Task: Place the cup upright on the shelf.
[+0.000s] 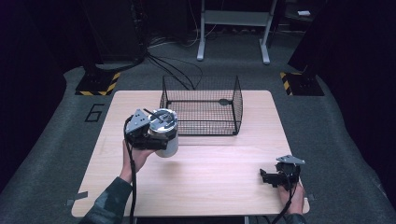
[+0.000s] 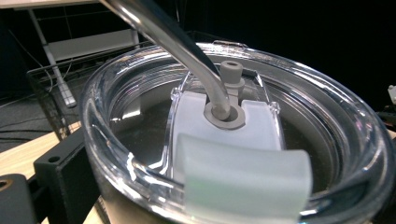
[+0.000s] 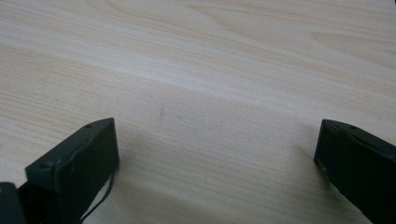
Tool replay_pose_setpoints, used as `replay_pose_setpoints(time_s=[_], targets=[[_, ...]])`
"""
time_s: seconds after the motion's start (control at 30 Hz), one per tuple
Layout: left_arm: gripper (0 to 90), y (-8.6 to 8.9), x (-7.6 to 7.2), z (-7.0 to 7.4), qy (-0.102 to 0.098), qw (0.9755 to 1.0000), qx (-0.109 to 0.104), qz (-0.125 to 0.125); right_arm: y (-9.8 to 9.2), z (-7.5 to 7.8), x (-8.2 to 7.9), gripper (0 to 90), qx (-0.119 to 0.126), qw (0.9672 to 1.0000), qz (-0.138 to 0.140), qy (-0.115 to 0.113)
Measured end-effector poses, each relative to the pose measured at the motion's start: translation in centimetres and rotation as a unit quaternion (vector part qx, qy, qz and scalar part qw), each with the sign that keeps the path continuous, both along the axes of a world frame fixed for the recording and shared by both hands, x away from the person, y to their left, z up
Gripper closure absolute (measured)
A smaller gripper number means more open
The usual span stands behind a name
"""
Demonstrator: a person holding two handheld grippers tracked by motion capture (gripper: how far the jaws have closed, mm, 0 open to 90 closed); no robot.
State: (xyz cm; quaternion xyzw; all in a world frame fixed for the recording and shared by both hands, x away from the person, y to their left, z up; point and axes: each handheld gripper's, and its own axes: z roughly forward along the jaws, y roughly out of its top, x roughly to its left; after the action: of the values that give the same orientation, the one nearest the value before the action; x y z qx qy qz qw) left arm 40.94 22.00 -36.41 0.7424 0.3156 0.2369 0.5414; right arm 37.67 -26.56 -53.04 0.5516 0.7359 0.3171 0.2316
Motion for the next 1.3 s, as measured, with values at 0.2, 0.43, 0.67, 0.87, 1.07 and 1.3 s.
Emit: replay_pose_setpoints(time_s=[0.2, 0.43, 0.67, 0.87, 1.07, 1.3], targets=[[2.7, -1.0, 0.4, 0.5, -0.001, 1.0000, 0.000, -0.009, 0.0, 0.0, 0.0, 0.0, 0.001, 1.0000, -0.001, 0.000], [2.7, -2.1, 0.9, 0.9, -0.002, 0.9998, -0.005, -0.018, 0.0, 0.0, 0.0, 0.0, 0.000, 1.0000, -0.001, 0.000], [2.7, -2.9, 1.4, 1.5, -0.004, 0.9996, -0.007, -0.026, 0.0, 0.0, 0.0, 0.0, 0.001, 1.0000, -0.001, 0.000], [2.7, -3.4, 1.9, 2.0, -0.002, 0.9994, -0.007, -0.034, 0.0, 0.0, 0.0, 0.0, 0.000, 1.0000, 0.000, 0.000], [2.7, -3.9, 2.4, 2.5, -0.006, 0.9993, -0.011, -0.036, 0.0, 0.0, 0.0, 0.0, 0.000, 1.0000, -0.001, 0.000], [2.7, -4.6, 3.3, 3.5, -0.008, 0.9990, -0.010, -0.042, 0.0, 0.0, 0.0, 0.0, 0.000, 1.0000, 0.000, 0.000]])
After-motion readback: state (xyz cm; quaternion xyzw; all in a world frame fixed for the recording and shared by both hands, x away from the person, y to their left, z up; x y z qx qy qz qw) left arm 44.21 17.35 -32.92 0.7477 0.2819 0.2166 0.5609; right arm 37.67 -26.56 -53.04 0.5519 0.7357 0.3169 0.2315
